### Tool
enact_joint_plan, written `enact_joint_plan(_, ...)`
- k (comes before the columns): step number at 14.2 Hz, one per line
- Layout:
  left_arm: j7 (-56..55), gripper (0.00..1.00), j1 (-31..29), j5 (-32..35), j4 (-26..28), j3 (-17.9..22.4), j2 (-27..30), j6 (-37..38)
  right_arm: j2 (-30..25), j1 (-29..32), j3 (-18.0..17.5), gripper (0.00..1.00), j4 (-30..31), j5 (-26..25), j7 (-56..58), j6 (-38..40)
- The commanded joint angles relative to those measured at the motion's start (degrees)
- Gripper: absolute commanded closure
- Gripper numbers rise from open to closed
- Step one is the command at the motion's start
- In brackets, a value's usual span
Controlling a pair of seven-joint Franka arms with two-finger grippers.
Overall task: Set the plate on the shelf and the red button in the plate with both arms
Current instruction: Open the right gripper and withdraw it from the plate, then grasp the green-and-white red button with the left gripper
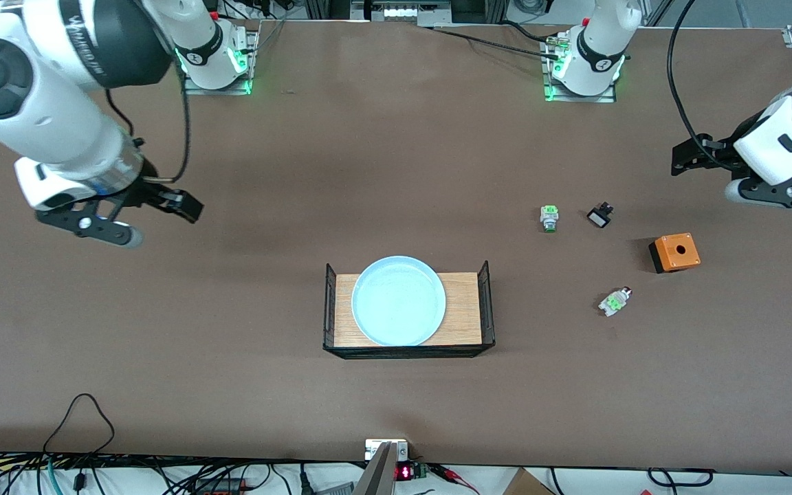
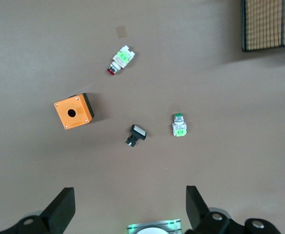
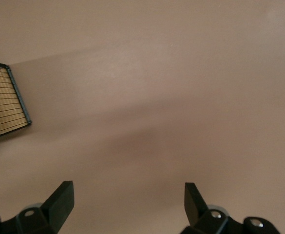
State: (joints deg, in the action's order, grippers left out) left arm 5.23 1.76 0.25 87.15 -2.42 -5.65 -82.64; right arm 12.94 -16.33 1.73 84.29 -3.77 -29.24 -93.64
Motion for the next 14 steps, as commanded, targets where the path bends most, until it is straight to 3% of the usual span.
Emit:
enact_joint_plan(1,5.5,0.00,0.3,1.5,-0.1,-0.3,-2.8,0.8,-1.7,5.0,-0.9,0.00,1.2,-0.8,8.2,0.0)
enact_joint_plan(6,13.2,0.00,-0.2,3.9,-0.1,-0.2,-9.9,-5.7,-4.9,15.9,-1.2,0.00,4.1,-0.4,23.9,-1.4)
enact_joint_plan(11,18.6,0.00,0.2,6.4,0.4,-0.2,-19.4,-17.4,-7.1,17.9,-0.6,0.00,5.4,-0.1,26.0,1.4)
enact_joint_plan(14,22.5,0.00,-0.3,6.3,7.6,-0.2,-20.9,-30.4,-10.9,18.4,-0.5,0.00,11.5,0.0,28.4,-2.8)
